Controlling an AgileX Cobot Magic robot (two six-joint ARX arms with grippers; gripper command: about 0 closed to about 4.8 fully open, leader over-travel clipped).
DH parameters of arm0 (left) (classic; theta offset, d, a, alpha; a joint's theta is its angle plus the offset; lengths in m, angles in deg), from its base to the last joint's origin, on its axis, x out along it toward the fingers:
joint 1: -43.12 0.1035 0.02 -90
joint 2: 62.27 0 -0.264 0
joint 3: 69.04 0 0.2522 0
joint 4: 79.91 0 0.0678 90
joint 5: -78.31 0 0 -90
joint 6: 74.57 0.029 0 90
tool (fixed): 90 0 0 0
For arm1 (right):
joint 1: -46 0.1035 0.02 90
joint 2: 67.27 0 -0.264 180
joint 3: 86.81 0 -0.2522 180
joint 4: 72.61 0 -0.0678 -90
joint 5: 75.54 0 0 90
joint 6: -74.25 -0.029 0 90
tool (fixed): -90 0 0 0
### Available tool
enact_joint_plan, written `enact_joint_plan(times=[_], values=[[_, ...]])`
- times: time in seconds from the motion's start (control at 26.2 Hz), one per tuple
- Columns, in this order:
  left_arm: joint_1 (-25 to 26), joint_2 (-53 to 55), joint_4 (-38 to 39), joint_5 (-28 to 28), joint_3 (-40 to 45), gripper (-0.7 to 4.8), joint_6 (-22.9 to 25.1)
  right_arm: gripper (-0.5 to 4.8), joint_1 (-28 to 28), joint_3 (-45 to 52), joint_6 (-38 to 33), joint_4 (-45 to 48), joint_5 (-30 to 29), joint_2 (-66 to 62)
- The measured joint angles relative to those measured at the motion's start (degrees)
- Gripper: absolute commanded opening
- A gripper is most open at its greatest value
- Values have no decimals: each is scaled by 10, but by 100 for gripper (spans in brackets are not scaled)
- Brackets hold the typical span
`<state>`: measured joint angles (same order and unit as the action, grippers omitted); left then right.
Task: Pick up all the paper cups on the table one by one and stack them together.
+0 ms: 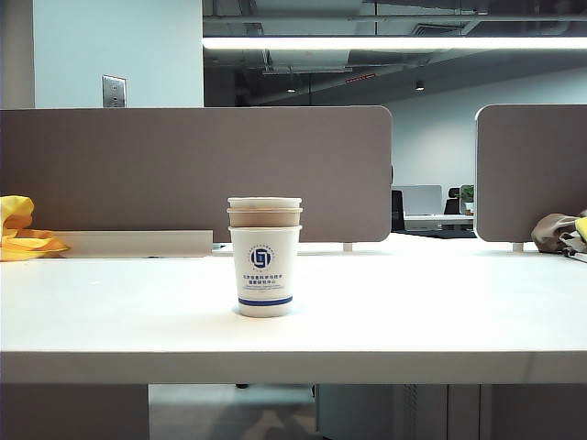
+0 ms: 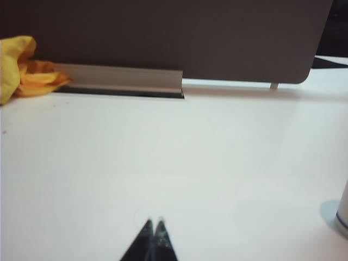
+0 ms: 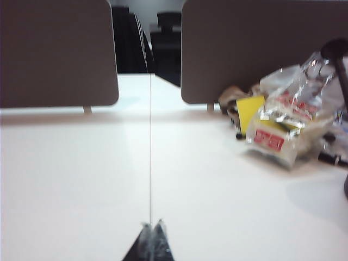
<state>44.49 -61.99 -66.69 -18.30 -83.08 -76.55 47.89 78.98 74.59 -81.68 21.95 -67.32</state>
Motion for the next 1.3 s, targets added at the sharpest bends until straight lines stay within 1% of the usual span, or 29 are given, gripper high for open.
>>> enact_joint_plan(times=[0.15, 0.31, 0.46, 0.69, 0.95, 1.3], values=[[0, 0, 46, 0, 0, -6, 0, -1, 0, 0, -1, -91, 0, 0], [0, 0, 50, 0, 0, -6, 0, -1, 0, 0, -1, -142, 0, 0], [0, 0, 52, 0, 0, -6, 0, -1, 0, 0, -1, -147, -11, 0], [0, 0, 77, 0, 0, -6, 0, -1, 1, 0, -1, -152, -68, 0], [0, 0, 100, 0, 0, -6, 0, -1, 1, 0, -1, -153, -71, 0], [0, 0, 102, 0, -1, -6, 0, -1, 1, 0, -1, -153, -71, 0]])
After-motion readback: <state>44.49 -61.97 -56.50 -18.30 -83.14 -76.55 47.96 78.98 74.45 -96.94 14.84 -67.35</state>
